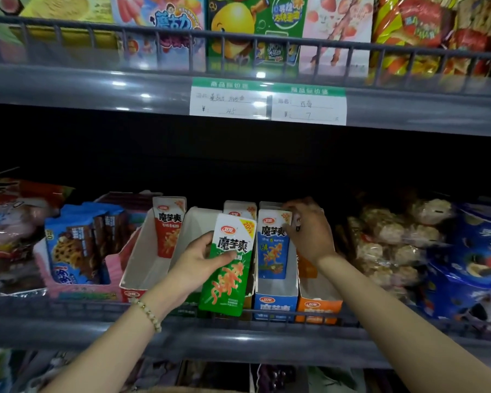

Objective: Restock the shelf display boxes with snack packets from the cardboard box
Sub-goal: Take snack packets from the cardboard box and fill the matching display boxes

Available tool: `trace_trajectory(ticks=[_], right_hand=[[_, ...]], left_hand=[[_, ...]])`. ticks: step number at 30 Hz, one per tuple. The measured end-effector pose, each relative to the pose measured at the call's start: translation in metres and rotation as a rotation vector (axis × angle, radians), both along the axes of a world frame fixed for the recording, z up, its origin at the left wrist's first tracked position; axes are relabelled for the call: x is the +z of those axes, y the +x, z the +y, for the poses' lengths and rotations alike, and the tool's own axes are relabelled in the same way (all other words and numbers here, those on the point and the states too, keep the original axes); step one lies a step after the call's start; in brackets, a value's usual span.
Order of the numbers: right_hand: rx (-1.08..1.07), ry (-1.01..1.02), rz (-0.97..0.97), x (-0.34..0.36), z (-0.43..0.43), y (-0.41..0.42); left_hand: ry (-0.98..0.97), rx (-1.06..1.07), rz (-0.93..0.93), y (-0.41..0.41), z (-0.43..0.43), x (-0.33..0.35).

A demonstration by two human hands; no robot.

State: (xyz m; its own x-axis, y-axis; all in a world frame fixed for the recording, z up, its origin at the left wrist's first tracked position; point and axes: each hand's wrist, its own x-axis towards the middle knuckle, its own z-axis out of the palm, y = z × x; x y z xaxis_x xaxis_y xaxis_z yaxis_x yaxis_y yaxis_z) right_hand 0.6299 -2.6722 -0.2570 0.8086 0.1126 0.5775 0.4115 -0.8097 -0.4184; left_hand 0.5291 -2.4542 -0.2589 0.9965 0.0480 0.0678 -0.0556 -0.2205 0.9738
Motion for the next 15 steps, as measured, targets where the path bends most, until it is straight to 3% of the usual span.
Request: trace_trajectory(ticks=[2, 4, 8, 13, 15], right_hand=[[0.022, 0.077, -0.025, 0.007, 0.009, -0.009], [0.203, 0.222, 0.041, 0.018, 0.024, -0.024], [0.627, 0.448, 0.43, 0.027, 0.054, -0.055], [0.641, 0.494, 0.495, 0.041, 0.074, -0.063], [0.599, 0.552, 0.466, 0.051, 0.077, -0.06]], left_hand=[[0.024, 0.032, -0.044, -0.003, 0.003, 0.0], [-0.006, 0.042, -0.095, -0.007, 0.004, 0.0], [-0.101, 0.05, -0.152, -0.012, 0.012, 0.001], [-0.096, 0.018, -0.238, -0.016, 0.032, 0.005], [-0.003, 0.047, -0.302, -0.013, 0.052, 0.003]])
